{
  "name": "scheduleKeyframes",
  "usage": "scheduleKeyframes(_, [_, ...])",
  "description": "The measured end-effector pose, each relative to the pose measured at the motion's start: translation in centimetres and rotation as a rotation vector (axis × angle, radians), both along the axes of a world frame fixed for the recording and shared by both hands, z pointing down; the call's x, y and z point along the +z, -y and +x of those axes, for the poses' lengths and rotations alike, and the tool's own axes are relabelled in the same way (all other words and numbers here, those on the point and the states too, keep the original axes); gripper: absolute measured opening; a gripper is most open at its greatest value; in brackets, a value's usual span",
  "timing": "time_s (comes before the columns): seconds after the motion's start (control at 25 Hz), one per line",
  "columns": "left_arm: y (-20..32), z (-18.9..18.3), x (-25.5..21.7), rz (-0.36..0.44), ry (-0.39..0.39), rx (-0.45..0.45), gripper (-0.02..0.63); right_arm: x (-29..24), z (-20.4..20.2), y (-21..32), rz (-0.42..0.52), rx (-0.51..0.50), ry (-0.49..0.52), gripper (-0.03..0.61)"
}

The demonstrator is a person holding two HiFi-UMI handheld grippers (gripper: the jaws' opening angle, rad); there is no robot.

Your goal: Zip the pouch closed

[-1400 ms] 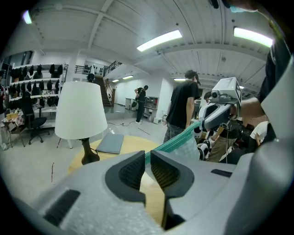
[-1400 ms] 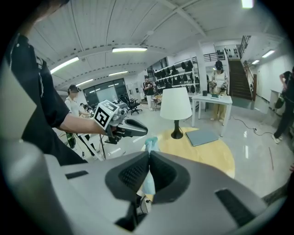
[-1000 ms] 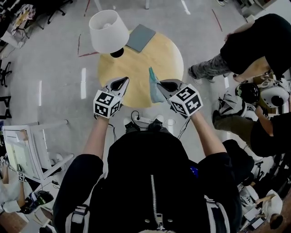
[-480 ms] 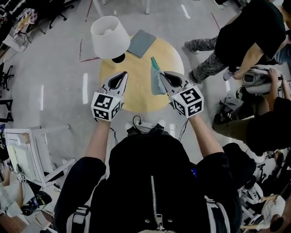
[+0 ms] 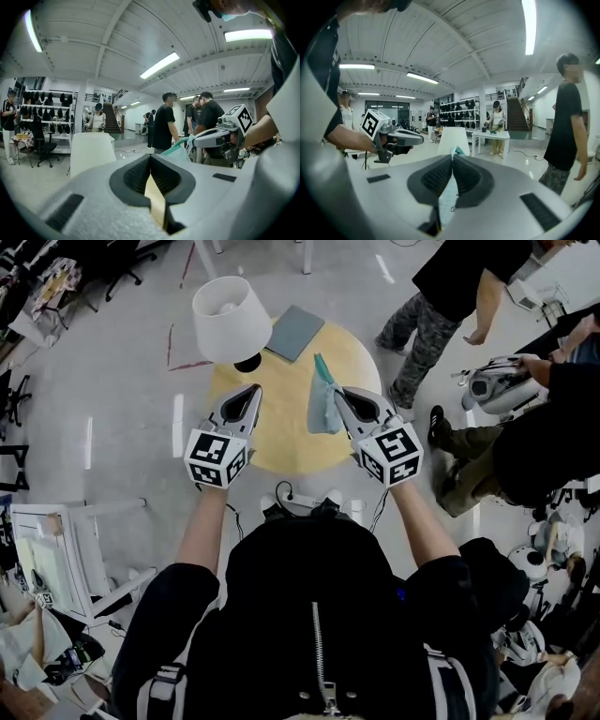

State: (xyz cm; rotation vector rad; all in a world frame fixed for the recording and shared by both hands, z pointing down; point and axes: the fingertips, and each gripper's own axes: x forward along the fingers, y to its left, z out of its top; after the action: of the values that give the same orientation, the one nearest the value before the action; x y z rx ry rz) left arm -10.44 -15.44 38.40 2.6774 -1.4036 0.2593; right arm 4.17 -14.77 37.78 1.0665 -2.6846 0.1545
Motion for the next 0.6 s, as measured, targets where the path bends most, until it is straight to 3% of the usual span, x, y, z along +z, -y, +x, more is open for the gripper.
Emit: scheduleKeyframes(0.6, [-1.3,0.4,1.3,-0.027,-0.014,0.034,0.0,0.1,0.3,-2.0,-0.002,0.0,-0.004,0.009])
